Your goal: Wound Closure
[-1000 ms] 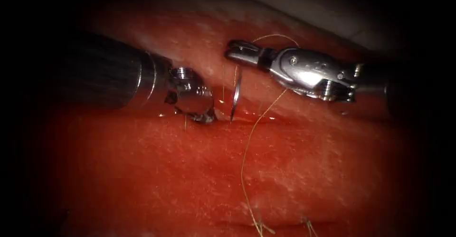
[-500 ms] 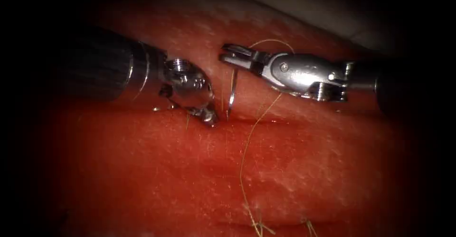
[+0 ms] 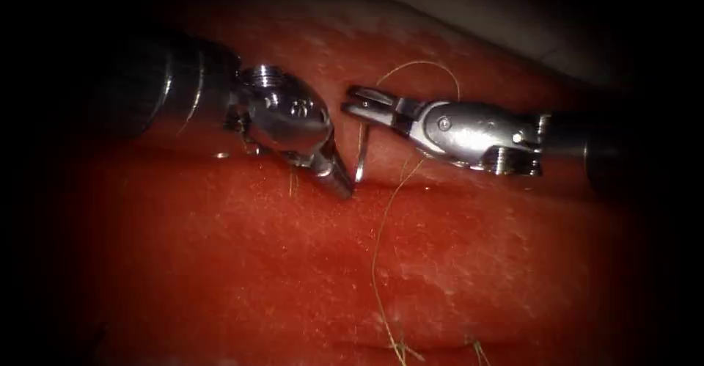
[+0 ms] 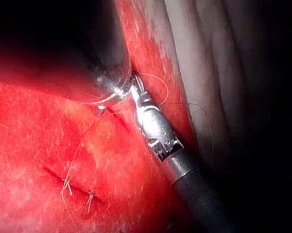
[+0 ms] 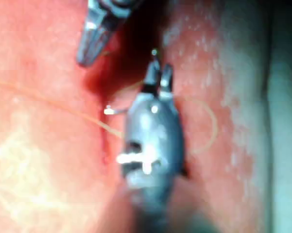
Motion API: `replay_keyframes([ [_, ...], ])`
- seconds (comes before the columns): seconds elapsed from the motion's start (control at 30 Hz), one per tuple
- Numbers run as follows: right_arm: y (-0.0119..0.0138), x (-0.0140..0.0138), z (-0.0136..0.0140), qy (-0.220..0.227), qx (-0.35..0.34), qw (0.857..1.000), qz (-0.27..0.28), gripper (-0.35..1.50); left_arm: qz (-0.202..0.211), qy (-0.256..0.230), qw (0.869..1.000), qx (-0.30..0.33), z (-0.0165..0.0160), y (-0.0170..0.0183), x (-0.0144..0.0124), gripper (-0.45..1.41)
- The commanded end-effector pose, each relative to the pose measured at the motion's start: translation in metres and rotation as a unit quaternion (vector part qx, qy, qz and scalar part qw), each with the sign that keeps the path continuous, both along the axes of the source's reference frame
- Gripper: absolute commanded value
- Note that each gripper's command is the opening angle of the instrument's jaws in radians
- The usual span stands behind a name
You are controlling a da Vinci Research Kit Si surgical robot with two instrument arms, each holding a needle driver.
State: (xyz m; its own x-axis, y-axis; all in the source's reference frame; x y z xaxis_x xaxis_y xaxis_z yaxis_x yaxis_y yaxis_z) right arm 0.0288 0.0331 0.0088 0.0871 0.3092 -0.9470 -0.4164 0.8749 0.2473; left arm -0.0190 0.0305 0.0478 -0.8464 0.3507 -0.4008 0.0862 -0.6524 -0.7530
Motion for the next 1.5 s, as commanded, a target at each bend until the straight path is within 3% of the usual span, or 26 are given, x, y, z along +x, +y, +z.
replay_keyframes([
  [0.03,0.0002,0.0011,0.0004,0.004,0.009,1.000,0.002,-0.35,0.000,0.004,1.000,-0.002,0.0004,-0.0006,-0.0007,-0.31],
  [0.2,0.0001,0.0015,0.0003,0.018,0.031,0.999,0.010,-0.35,0.002,0.008,1.000,-0.010,0.0006,-0.0032,-0.0011,-0.28],
  [0.47,0.0003,0.0015,0.0003,0.021,0.043,0.999,0.010,-0.35,0.011,0.011,0.999,-0.031,0.0032,-0.0072,0.0015,-0.29],
  [0.73,0.0007,0.0015,0.0006,0.031,0.065,0.997,0.011,-0.35,-0.041,0.016,0.997,-0.071,0.0046,-0.0075,0.0011,-0.34],
  [0.87,0.0009,0.0015,0.0006,0.033,0.074,0.997,0.007,-0.35,-0.063,0.014,0.995,-0.077,0.0049,-0.0072,0.0009,-0.29],
  [0.9,0.0009,0.0015,0.0007,0.035,0.080,0.996,0.006,-0.35,-0.069,0.015,0.994,-0.078,0.0050,-0.0071,0.0010,-0.19],
  [0.97,0.0009,0.0016,0.0007,0.039,0.090,0.995,-0.003,-0.35,-0.084,0.019,0.993,-0.082,0.0055,-0.0063,0.0011,-0.24],
  [1.5,0.0006,0.0017,0.0009,0.049,0.097,0.991,-0.073,-0.35,-0.093,0.029,0.992,-0.079,0.0061,-0.0073,0.0031,-0.34],
])
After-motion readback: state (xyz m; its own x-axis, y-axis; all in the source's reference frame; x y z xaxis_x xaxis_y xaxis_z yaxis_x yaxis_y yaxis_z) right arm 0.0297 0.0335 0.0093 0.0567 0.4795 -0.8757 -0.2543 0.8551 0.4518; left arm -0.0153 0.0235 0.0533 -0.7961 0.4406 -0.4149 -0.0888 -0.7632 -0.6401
